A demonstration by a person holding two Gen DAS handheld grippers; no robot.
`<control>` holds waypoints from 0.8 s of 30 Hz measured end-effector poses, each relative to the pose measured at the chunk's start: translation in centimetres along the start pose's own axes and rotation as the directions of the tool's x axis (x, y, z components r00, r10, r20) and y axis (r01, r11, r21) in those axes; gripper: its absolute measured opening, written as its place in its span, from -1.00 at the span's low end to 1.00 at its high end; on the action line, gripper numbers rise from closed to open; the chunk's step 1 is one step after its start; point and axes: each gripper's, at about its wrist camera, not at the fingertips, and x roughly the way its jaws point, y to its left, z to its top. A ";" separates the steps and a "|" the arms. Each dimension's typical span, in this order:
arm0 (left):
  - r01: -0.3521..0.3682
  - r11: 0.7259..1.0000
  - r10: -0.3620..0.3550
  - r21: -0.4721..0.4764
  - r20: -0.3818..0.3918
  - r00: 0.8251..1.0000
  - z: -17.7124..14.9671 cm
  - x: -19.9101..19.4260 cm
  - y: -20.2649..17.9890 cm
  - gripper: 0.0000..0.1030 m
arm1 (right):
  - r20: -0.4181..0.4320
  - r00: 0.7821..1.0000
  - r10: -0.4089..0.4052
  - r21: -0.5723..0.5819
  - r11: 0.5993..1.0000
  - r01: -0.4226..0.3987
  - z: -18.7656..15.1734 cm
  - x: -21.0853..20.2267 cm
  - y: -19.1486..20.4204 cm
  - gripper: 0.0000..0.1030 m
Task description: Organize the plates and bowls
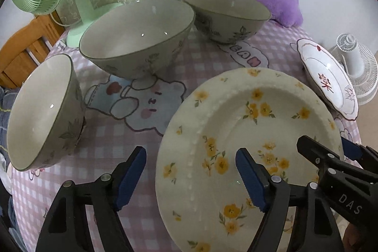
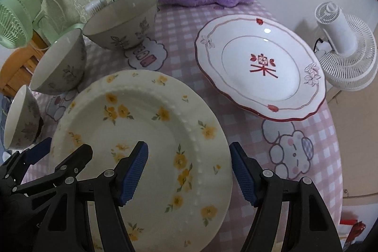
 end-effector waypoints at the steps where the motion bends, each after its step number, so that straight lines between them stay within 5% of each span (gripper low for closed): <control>1: 0.000 1.000 0.000 0.001 -0.004 1.000 0.0 0.0 0.2 0.51 | -0.005 1.000 0.005 0.001 1.000 -0.005 0.0 0.1 0.1 0.43; 24: 0.017 0.999 -0.016 0.037 -0.026 1.000 -2.2 -1.0 3.4 0.38 | -0.051 0.999 0.008 -0.013 1.000 -0.008 -2.5 -0.2 4.3 0.43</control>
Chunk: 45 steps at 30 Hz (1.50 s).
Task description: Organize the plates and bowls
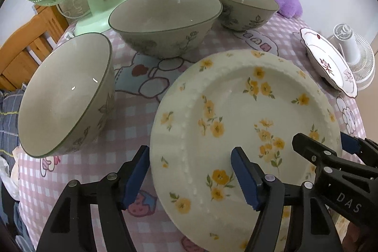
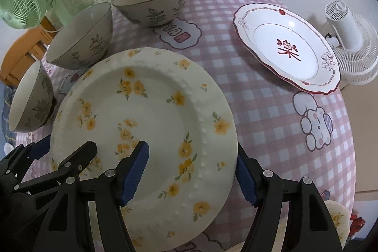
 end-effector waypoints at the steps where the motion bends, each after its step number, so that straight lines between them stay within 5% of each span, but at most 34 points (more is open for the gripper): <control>1: 0.003 1.000 -0.003 -0.003 0.000 1.000 0.1 0.1 -0.1 0.38 | 0.002 1.000 0.003 0.002 1.000 -0.003 0.1 0.1 -0.1 0.43; 8: -0.001 1.000 0.001 -0.012 0.012 1.000 0.9 0.7 -0.4 0.42 | 0.000 1.000 -0.001 -0.031 1.000 0.001 1.5 1.1 -0.3 0.27; 21: -0.011 0.998 0.012 -0.066 0.014 1.000 1.3 0.9 0.0 0.37 | 0.009 1.000 0.002 -0.096 0.995 -0.001 2.5 1.4 0.1 0.27; 45: -0.016 0.996 0.021 -0.088 0.054 0.998 -2.9 -5.4 2.2 0.36 | 0.037 0.999 -0.025 -0.060 0.998 0.027 -2.0 -4.5 3.2 0.24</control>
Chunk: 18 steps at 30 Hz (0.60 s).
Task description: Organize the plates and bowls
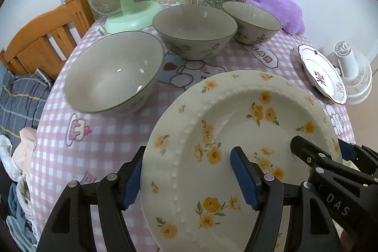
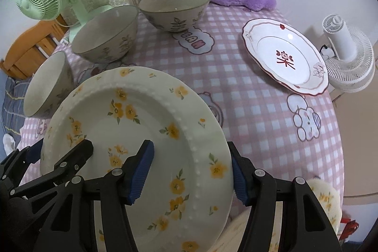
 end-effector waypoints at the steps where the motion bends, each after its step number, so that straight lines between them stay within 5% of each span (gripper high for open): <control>1: 0.000 1.000 0.000 0.001 0.001 1.000 -0.3 -0.4 0.2 0.36 | 0.004 1.000 -0.004 0.001 1.000 0.004 -0.2 -0.3 0.2 0.25; 18: 0.075 0.996 -0.074 0.050 -0.014 0.997 -5.7 -4.6 3.6 0.37 | 0.017 0.998 -0.062 0.055 0.997 0.061 -6.6 -5.2 4.3 0.25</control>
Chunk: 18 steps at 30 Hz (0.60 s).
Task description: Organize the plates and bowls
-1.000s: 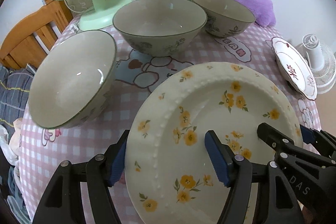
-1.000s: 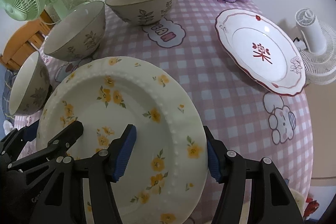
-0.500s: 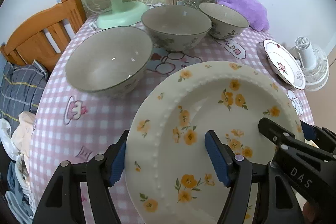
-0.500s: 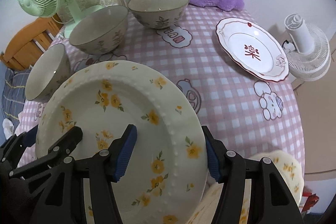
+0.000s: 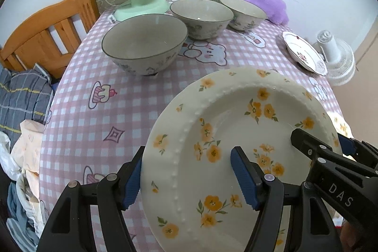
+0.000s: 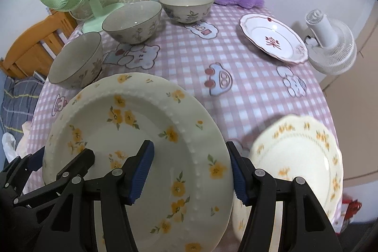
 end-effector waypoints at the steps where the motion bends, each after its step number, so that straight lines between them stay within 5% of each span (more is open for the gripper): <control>1: 0.008 1.000 -0.008 0.010 -0.001 1.000 -0.2 -0.2 0.0 0.37 | 0.002 1.000 -0.007 0.010 1.000 0.007 -0.4 -0.3 0.0 0.25; 9: 0.030 0.998 -0.031 0.056 0.003 1.000 -1.0 -1.2 -0.9 0.37 | 0.020 0.999 -0.027 0.069 0.997 0.025 -2.3 -1.9 -0.7 0.25; 18: -0.008 1.000 0.008 -0.010 0.016 1.000 -0.9 -2.1 -3.7 0.36 | 0.044 0.999 0.013 0.039 0.999 -0.014 -1.9 -2.8 -3.2 0.25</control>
